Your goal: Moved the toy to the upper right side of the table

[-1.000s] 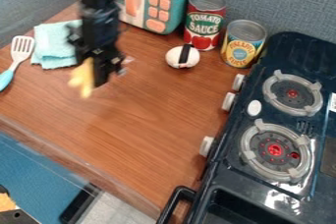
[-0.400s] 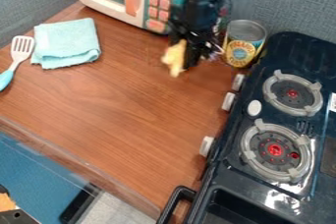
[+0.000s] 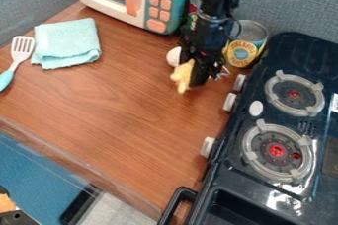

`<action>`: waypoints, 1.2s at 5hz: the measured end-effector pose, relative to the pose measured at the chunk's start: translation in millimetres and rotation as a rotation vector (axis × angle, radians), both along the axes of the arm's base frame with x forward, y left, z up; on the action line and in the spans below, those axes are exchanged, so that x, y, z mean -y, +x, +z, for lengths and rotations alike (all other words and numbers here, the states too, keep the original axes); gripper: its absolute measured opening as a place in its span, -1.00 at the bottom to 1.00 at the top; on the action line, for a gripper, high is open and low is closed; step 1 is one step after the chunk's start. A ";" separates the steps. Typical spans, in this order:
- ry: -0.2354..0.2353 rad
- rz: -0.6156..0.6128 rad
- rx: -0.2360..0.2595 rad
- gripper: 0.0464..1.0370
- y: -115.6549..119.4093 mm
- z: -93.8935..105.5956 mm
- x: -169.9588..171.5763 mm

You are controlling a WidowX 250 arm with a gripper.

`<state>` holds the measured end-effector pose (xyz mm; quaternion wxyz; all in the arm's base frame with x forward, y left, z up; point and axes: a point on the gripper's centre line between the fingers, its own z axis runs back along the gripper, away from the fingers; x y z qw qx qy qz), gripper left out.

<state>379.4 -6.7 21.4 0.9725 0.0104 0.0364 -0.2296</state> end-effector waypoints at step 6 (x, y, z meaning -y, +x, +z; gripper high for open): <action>-0.049 -0.068 0.173 0.92 -9.3 51.7 -13.3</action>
